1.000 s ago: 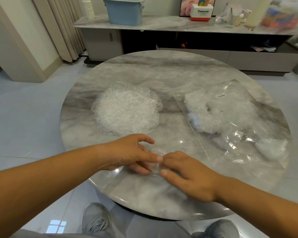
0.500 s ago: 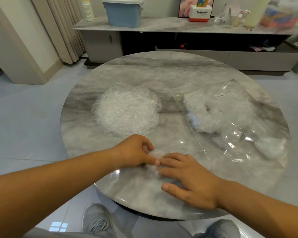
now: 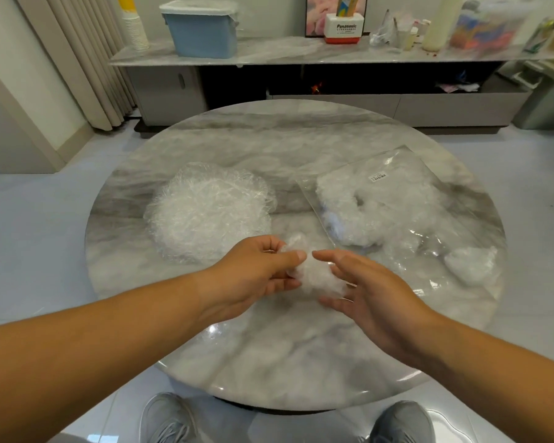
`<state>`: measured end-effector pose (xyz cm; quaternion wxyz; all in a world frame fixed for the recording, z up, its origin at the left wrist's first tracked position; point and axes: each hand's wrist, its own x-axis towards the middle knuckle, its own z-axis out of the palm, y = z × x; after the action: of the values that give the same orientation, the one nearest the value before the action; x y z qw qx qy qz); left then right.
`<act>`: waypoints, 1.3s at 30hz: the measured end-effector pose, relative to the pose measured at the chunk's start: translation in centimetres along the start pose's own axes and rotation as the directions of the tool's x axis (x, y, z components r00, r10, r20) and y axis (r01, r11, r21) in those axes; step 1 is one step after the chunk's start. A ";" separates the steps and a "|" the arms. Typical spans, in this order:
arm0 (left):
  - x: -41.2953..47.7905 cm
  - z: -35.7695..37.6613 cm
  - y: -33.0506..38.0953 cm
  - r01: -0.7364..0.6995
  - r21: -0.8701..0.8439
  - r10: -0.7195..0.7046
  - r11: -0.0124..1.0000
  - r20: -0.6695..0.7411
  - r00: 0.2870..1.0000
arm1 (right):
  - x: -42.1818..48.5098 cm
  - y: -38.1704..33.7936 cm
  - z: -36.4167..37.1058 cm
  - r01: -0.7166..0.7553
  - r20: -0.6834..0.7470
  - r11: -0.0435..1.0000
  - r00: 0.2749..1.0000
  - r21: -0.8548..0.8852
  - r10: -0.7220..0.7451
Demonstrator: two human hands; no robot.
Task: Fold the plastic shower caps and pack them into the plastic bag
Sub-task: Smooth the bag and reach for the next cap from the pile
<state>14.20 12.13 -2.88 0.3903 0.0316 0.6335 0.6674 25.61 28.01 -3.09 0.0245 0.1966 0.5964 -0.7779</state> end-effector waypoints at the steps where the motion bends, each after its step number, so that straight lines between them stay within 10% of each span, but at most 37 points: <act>1: 0.0 0.6 0.1 -0.001 -0.033 0.001 0.999 0.020 1.000 | -0.2 -0.3 -0.4 -0.019 -0.012 0.998 1.000 0.052 0.020; 8: -0.3 5.7 0.1 -0.050 -0.030 0.052 0.998 0.075 0.996 | -2.3 -1.8 -4.2 0.070 -0.161 0.997 0.984 -0.016 -0.072; 11: -0.1 7.6 0.0 -0.149 0.220 0.131 0.964 0.093 0.987 | -3.3 -3.2 -6.6 0.170 -0.283 0.965 0.933 -0.201 -0.224; 16: 0.3 10.0 -0.6 -0.448 0.721 0.270 0.529 0.358 0.894 | -4.3 -4.7 -12.5 0.212 -0.456 0.911 0.811 -0.353 -0.365; 26: 2.0 11.1 -3.0 -0.504 0.842 0.074 -0.191 0.525 0.848 | -4.6 -0.9 -15.5 -0.122 -0.354 0.868 0.933 -0.481 -0.064; 33: 2.1 10.7 -3.0 -0.553 0.794 0.139 -0.252 0.595 0.792 | -4.3 -2.2 -13.5 0.016 -0.429 0.838 0.853 -0.546 -0.296; 39: 1.9 10.2 -2.6 -0.586 0.788 0.157 -0.185 0.613 0.774 | -2.9 -1.4 -12.5 0.030 -0.251 0.947 0.961 -0.321 -0.115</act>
<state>19.65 21.30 -4.02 0.1153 0.5873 0.7974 0.0768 31.36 39.60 -3.52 -0.0539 0.2708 0.7173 -0.6397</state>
